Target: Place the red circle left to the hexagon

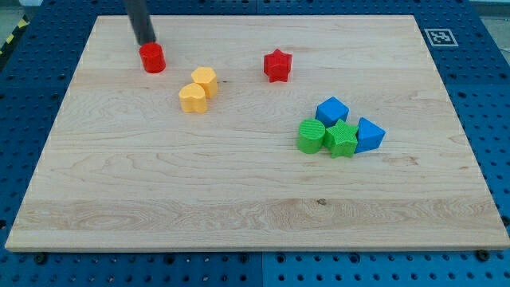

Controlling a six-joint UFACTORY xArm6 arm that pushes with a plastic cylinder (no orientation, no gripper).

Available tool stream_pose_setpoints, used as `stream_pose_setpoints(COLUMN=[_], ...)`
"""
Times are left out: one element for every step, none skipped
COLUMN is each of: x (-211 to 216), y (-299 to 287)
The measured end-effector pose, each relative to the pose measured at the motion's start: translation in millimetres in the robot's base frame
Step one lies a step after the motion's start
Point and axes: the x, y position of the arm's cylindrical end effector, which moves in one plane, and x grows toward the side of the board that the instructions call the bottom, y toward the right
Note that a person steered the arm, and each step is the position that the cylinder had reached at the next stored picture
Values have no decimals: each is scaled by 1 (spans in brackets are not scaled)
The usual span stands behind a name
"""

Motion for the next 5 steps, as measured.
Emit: stream_pose_setpoints(x=[3, 26, 49, 54, 53], y=[3, 3, 4, -1, -41])
